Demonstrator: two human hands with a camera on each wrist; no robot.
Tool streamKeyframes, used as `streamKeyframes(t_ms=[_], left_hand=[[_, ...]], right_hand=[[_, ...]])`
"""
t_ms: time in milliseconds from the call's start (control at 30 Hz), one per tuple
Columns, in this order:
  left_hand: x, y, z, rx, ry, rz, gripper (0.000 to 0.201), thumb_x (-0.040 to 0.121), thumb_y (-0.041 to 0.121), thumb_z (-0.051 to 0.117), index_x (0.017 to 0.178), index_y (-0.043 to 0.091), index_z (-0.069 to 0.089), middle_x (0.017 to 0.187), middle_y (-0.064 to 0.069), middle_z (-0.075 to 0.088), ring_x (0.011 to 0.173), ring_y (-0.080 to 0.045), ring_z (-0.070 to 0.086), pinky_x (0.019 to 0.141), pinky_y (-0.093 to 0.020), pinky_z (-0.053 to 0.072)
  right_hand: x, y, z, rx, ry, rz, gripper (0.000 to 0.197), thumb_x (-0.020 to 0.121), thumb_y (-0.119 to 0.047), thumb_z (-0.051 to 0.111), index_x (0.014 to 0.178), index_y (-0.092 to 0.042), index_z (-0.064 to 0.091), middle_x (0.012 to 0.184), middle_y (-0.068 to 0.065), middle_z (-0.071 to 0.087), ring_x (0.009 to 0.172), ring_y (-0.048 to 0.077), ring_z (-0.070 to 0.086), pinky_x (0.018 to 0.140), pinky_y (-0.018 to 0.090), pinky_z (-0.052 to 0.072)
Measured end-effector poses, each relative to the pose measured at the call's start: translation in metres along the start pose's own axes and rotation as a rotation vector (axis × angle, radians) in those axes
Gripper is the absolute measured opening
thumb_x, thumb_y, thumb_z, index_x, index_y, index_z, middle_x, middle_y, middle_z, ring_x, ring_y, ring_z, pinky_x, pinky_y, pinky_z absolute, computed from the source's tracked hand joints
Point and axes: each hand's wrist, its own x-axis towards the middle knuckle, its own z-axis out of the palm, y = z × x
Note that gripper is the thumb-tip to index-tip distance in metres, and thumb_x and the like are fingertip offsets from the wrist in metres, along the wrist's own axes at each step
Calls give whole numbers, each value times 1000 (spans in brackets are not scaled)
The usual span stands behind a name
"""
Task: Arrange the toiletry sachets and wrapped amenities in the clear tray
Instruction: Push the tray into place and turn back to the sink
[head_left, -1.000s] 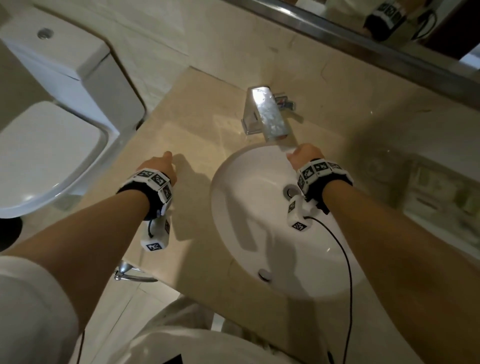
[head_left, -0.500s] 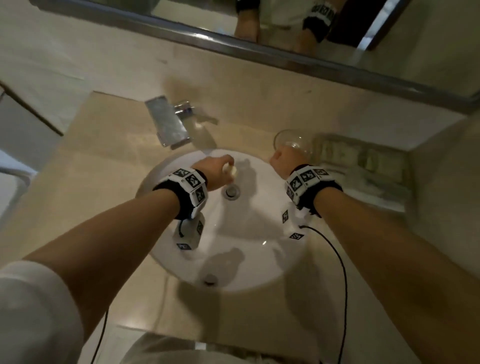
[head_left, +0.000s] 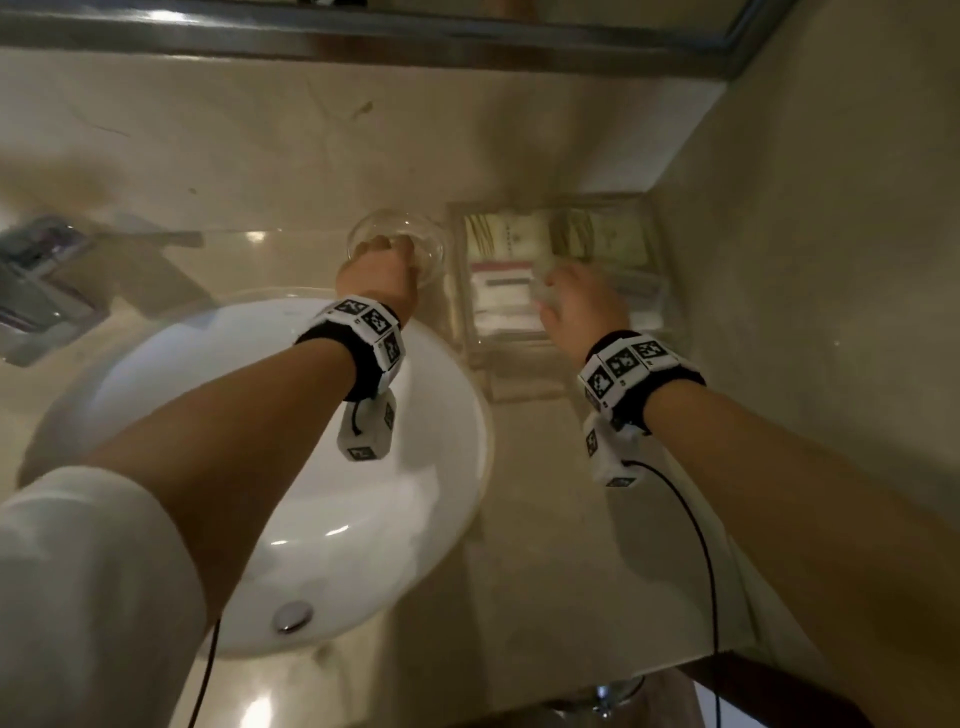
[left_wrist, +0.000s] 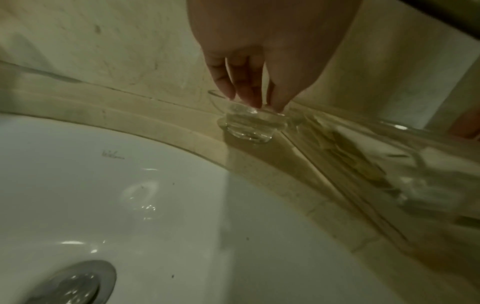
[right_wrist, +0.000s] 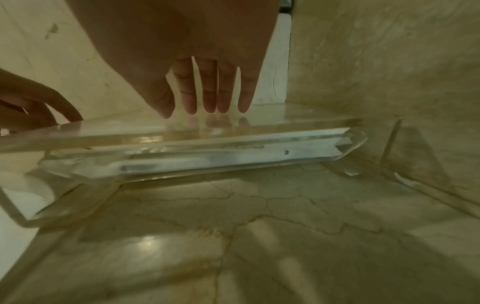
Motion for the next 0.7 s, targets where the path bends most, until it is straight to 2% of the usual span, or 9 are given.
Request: streamKeyframes(t_ms=[100,200,267,367,433,500,567,633,700], left_hand=[[7,-2,4,58,17,8,39,92,19,42,131,15,43,131,-17,47,123,-36,41,100,-46,34],[5,-7,7,-5,149,-79,43,90,25,47,132,15,43,133,-17,41,123,-36,37,99,-45,34],[2,-10,6,-178,185,-188,53,89,27,51,138,13,34,138,-16,35,124,-37,38,100,-45,36],[4,-15,3,-579,69,-421,66,88,27,56,143,15,21,141,-14,36,123,-35,47,102,-40,41],[5,-17,1,-715,46,-530,58,86,23,55,137,14,30,131,-16,51,114,-35,57,99,-42,47],[3,-19,2,-770,43,-569,47,81,15,56,126,10,41,121,-17,59,103,-34,63,91,-43,53],[0,-21,0,-802,29,-584,44,82,14,60,124,9,47,117,-15,62,98,-32,65,87,-41,56],[-4,-20,-7,-883,24,-581,45,86,22,61,127,7,47,118,-17,61,90,-30,66,82,-37,57],[-6,-18,-14,-940,55,-574,45,87,20,61,128,5,48,120,-18,58,81,-29,64,81,-38,57]], right_hand=[[2,2,3,-6,1,15,37,89,-18,51,125,-7,51,135,12,44,126,30,40,101,43,40],[5,0,1,-14,6,28,36,91,-21,49,125,-8,50,134,12,44,126,29,38,100,42,40],[6,-1,-2,-21,4,39,35,92,-22,48,124,-9,50,133,13,44,125,30,39,98,42,41],[7,-3,-3,-35,-3,55,35,92,-23,48,124,-9,49,132,13,44,125,30,38,97,42,41],[6,-6,-3,-38,-11,73,36,92,-24,48,125,-10,48,134,12,43,126,30,37,98,43,41],[5,-8,-4,-34,-23,81,36,92,-24,48,126,-11,48,135,12,42,127,30,36,99,44,40],[2,-12,-6,-27,-32,78,35,92,-23,47,125,-12,48,135,11,42,128,29,36,100,43,37],[0,-17,-8,20,-25,64,33,93,-24,47,123,-11,50,132,10,46,126,29,39,100,42,38],[-1,-22,-10,108,-9,63,31,93,-26,48,120,-9,52,127,10,51,121,29,46,101,44,40]])
